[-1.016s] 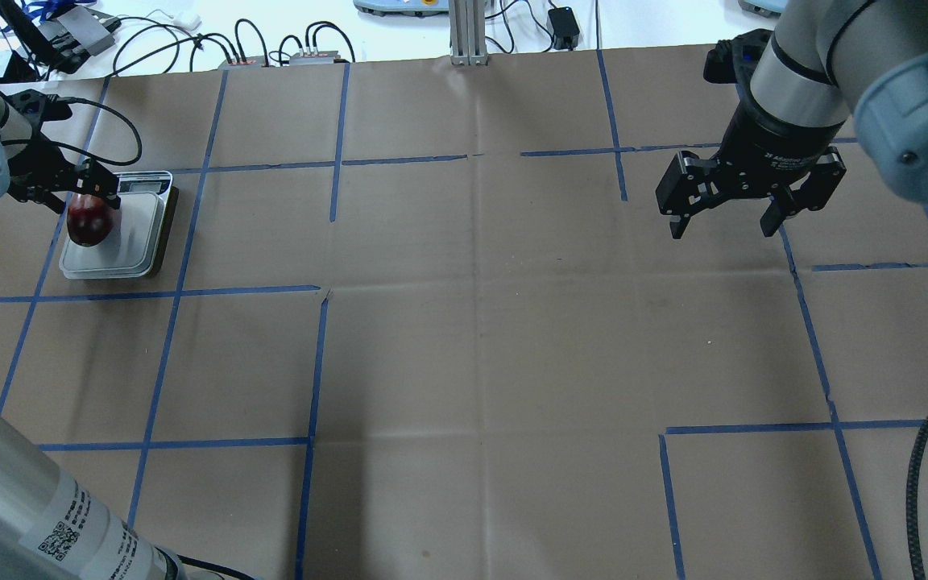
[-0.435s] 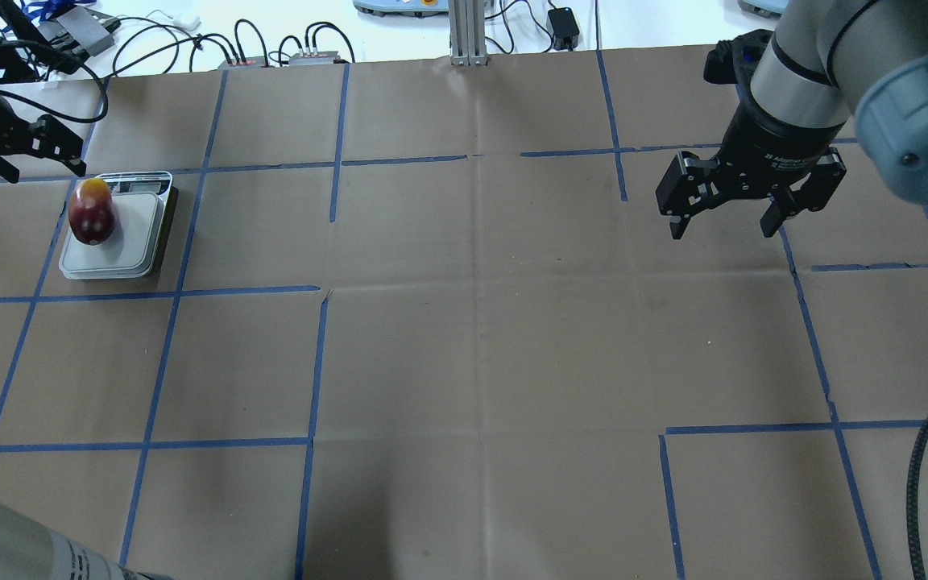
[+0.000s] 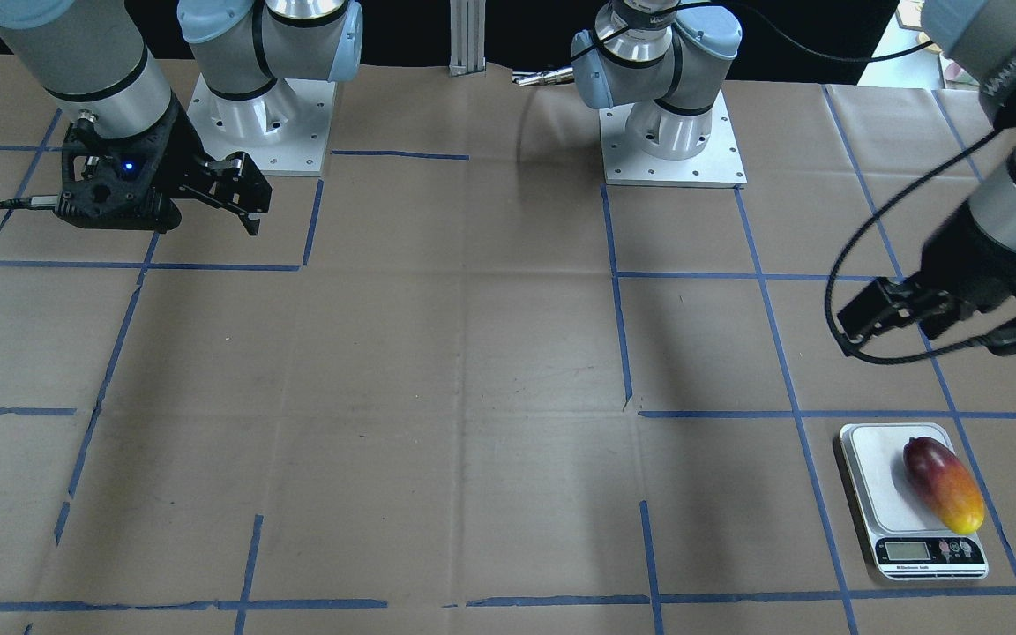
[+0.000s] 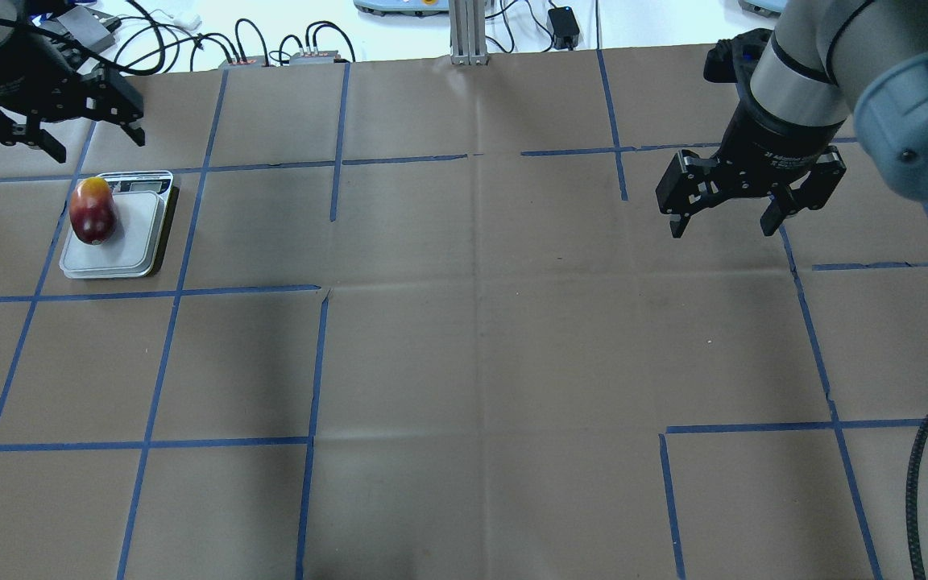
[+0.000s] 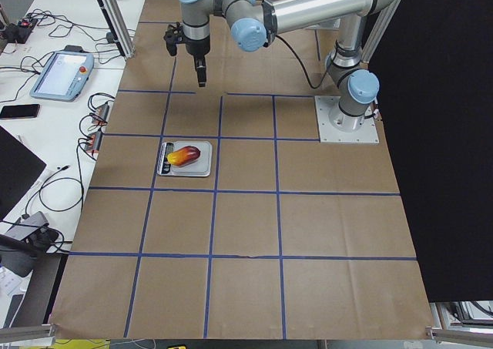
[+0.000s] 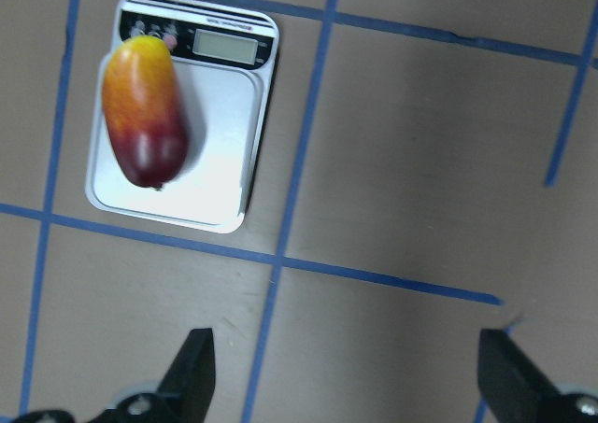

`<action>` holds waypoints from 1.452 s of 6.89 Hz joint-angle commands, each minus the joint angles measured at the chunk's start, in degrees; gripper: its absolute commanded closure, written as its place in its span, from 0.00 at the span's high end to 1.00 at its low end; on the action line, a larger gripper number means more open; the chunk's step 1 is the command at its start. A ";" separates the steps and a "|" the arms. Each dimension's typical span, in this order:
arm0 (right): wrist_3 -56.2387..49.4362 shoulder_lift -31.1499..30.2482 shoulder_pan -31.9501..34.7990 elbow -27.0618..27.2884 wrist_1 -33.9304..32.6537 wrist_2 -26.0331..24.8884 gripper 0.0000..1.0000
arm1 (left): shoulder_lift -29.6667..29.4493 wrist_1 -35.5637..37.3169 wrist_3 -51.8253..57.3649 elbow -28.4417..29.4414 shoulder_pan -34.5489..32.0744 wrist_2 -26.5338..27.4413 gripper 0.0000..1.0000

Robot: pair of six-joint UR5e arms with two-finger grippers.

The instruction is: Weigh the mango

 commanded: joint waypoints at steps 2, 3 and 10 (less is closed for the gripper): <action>0.00 0.01 0.00 0.00 0.00 0.00 1.00 | 3.57 -4.40 -11.11 -1.51 -13.16 -0.12 0.99; 0.00 0.01 0.00 0.00 0.00 0.00 1.00 | 3.40 -4.84 -11.13 -1.69 -13.89 -0.12 0.99; 0.00 0.01 0.00 0.00 0.00 0.00 1.00 | 6.57 -5.20 -2.78 -5.39 -13.36 0.05 0.99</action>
